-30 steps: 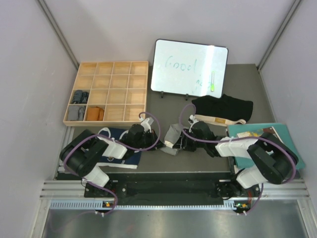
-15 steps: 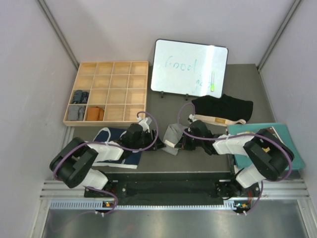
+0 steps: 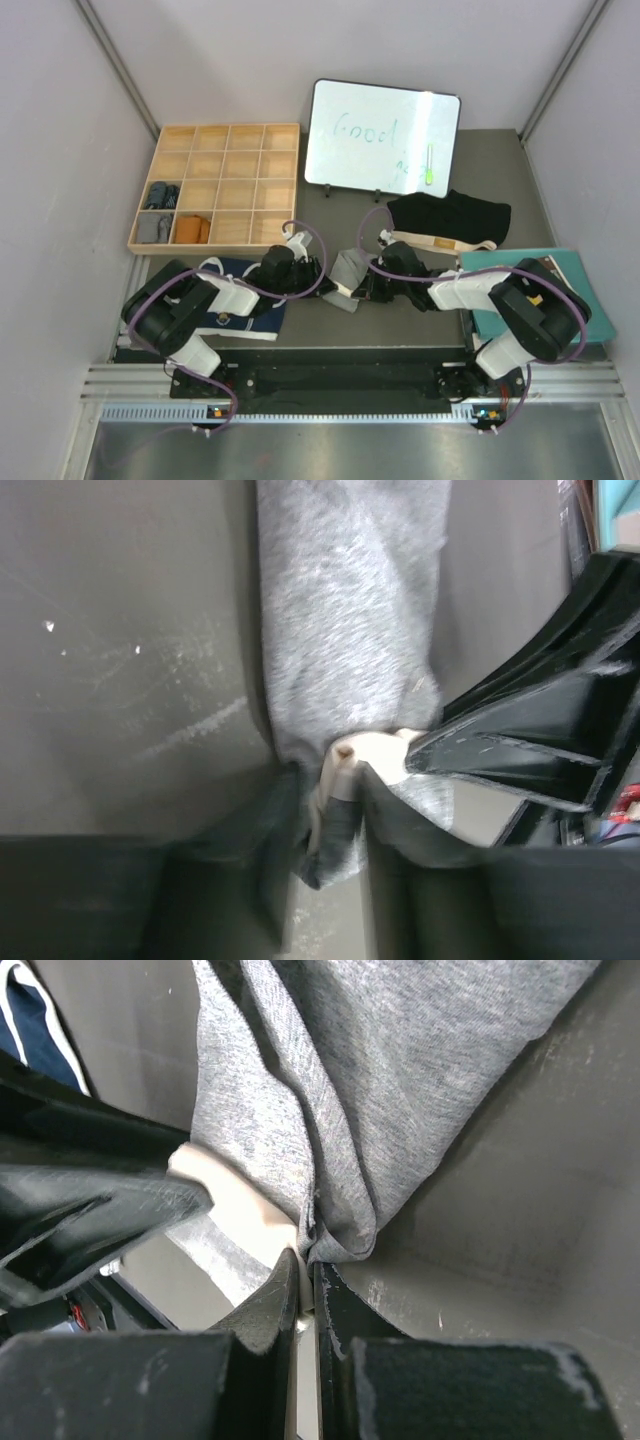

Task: Roll the underwear
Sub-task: Roll the underwear to the center of the board.

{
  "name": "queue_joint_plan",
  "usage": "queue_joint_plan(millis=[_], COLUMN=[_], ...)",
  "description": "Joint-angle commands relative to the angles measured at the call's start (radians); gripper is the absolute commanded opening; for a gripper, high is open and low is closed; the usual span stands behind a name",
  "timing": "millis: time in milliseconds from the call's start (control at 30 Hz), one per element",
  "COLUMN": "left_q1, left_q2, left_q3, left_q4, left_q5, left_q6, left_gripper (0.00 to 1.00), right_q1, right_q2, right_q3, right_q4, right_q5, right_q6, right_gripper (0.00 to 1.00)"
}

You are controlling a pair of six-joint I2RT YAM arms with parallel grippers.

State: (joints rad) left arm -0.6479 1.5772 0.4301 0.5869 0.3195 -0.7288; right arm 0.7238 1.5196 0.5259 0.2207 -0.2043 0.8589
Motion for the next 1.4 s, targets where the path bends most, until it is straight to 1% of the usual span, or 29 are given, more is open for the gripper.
queue_joint_plan(millis=[0, 33, 67, 100, 133, 167, 233, 267, 333, 367, 400, 433, 467, 500, 533, 633, 667, 700, 767, 800, 867, 900, 1000, 1067, 1200, 1267, 1300, 1367], left_q1=[-0.002, -0.002, -0.002, -0.002, -0.002, -0.002, -0.002, -0.002, -0.002, -0.002, -0.002, -0.002, -0.002, -0.002, -0.002, -0.002, -0.002, -0.002, -0.002, -0.002, -0.002, -0.002, -0.002, -0.002, -0.002, -0.002, -0.002, -0.002], left_q2=[0.067, 0.072, 0.078, 0.079, 0.078, 0.064, 0.043, 0.012, -0.020, -0.048, -0.061, -0.072, -0.089, -0.095, -0.098, -0.111, -0.115, -0.118, -0.118, -0.117, -0.115, -0.112, -0.098, -0.092, -0.100, -0.108, -0.108, -0.111], left_q3=[-0.014, -0.014, -0.011, -0.007, -0.005, -0.004, -0.004, -0.001, 0.019, 0.025, 0.039, 0.045, 0.050, 0.064, 0.068, 0.087, 0.093, 0.096, 0.110, 0.114, 0.119, 0.121, 0.119, 0.116, 0.114, 0.116, 0.116, 0.119], left_q4=[0.028, 0.033, 0.030, 0.024, 0.013, -0.011, -0.053, -0.127, -0.215, -0.264, -0.344, -0.387, -0.422, -0.456, -0.520, -0.620, -0.636, -0.647, -0.685, -0.697, -0.711, -0.716, -0.717, -0.717, -0.730, -0.734, -0.739, -0.743], left_q5=[0.010, 0.018, 0.026, 0.036, 0.041, 0.046, 0.050, 0.052, 0.046, 0.049, 0.055, 0.056, 0.061, 0.065, 0.076, 0.090, 0.105, 0.110, 0.116, 0.113, 0.115, 0.116, 0.125, 0.127, 0.112, 0.110, 0.112, 0.110], left_q6=[0.014, 0.011, 0.011, 0.009, 0.012, 0.014, 0.015, 0.019, 0.031, 0.034, 0.038, 0.042, 0.043, 0.046, 0.049, 0.043, 0.042, 0.040, 0.040, 0.040, 0.040, 0.035, 0.029, 0.031, 0.035, 0.039, 0.040, 0.040], left_gripper=[0.24, 0.18, 0.13, 0.03, 0.00, 0.00, 0.00, 0.00, 0.00, 0.00, 0.00, 0.00, 0.00, 0.00, 0.00, 0.00, 0.00, 0.00, 0.00, 0.00, 0.00, 0.00, 0.00, 0.00, 0.00, 0.00, 0.00, 0.00], right_q1=[0.009, 0.009, 0.008, 0.008, 0.009, 0.009, 0.009, 0.012, 0.057, 0.080, 0.103, 0.159, 0.189, 0.228, 0.296, 0.405, 0.481, 0.511, 0.598, 0.623, 0.681, 0.701, 0.761, 0.778, 0.789, 0.790, 0.789, 0.790], right_q2=[0.030, 0.024, 0.010, -0.004, -0.019, -0.060, -0.107, -0.137, -0.215, -0.235, -0.265, -0.274, -0.280, -0.285, -0.283, -0.257, -0.245, -0.234, -0.190, -0.171, -0.119, -0.101, -0.030, 0.023, 0.082, 0.093, 0.102, 0.111], right_q3=[-0.003, 0.002, 0.015, 0.023, 0.032, 0.049, 0.068, 0.084, 0.106, 0.132, 0.143, 0.152, 0.166, 0.171, 0.175, 0.178, 0.178, 0.180, 0.193, 0.203, 0.230, 0.239, 0.272, 0.295, 0.309, 0.304, 0.303, 0.298], right_q4=[-0.096, -0.106, -0.133, -0.155, -0.174, -0.194, -0.266, -0.289, -0.351, -0.369, -0.385, -0.398, -0.400, -0.400, -0.393, -0.362, -0.328, -0.317, -0.288, -0.284, -0.279, -0.279, -0.274, -0.284, -0.288, -0.281, -0.279, -0.279], right_q5=[0.069, 0.069, 0.071, 0.078, 0.085, 0.091, 0.115, 0.124, 0.187, 0.201, 0.268, 0.293, 0.325, 0.394, 0.431, 0.555, 0.583, 0.638, 0.689, 0.725, 0.750, 0.787, 0.830, 0.852, 0.876, 0.887, 0.893, 0.899], right_q6=[-0.067, -0.084, -0.095, -0.109, -0.138, -0.156, -0.213, -0.234, -0.314, -0.339, -0.359, -0.400, -0.417, -0.434, -0.463, -0.510, -0.523, -0.534, -0.561, -0.569, -0.584, -0.592, -0.623, -0.626, -0.627, -0.624, -0.624, -0.626], right_gripper=[0.00, 0.01, 0.07, 0.12, 0.17, 0.29, 0.42, 0.53, 0.59, 0.67, 0.69, 0.71, 0.72, 0.73, 0.73, 0.73, 0.73, 0.73, 0.73, 0.73, 0.73, 0.73, 0.73, 0.73, 0.71, 0.67, 0.63, 0.58])
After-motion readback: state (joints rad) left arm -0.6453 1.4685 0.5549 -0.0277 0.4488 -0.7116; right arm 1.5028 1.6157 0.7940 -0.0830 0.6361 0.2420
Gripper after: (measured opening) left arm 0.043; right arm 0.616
